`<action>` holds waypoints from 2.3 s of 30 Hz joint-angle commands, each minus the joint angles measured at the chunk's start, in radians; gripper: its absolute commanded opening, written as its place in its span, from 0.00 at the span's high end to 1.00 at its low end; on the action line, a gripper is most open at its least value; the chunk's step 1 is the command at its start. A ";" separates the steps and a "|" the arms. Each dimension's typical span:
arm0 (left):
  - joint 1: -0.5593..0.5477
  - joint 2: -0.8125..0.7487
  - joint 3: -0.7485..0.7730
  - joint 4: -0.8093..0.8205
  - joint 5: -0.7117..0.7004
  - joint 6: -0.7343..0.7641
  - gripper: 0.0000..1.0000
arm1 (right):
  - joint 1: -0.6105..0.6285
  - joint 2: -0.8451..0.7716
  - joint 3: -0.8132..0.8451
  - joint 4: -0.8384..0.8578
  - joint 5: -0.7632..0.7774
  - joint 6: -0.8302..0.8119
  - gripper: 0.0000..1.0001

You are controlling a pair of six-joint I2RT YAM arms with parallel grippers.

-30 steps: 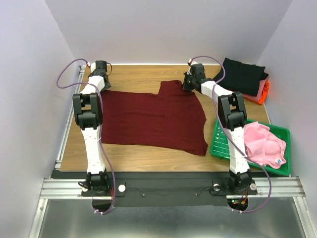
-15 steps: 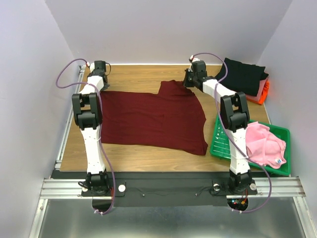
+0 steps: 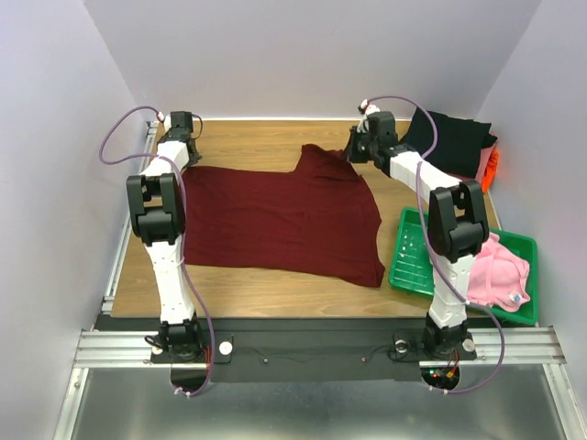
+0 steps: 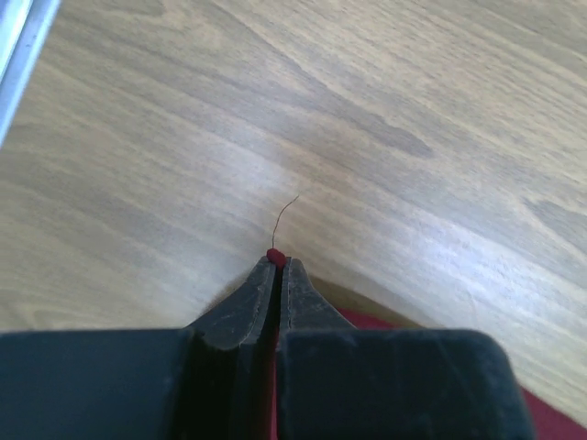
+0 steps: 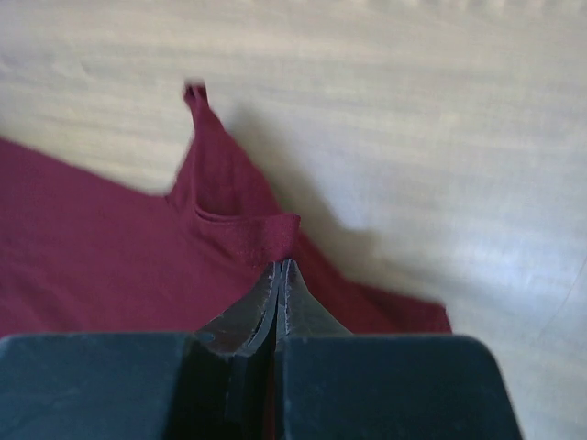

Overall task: Fold and stack the t-shirts
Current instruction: Fold the tshirt

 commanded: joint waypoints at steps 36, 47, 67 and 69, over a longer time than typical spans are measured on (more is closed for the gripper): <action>0.007 -0.406 -0.413 0.093 -0.165 0.097 1.00 | 0.055 -0.587 -0.369 -0.392 0.007 0.138 1.00; 0.005 -0.434 -0.442 0.034 -0.182 0.077 1.00 | 0.059 -0.659 -0.393 -0.528 0.024 0.165 1.00; 0.008 -0.579 -0.637 -0.101 -0.279 -0.015 0.31 | 0.114 -0.791 -0.564 -0.732 0.021 0.199 0.79; 0.010 -0.630 -0.657 -0.130 -0.305 -0.043 0.02 | 0.116 -0.814 -0.573 -0.775 0.073 0.201 0.51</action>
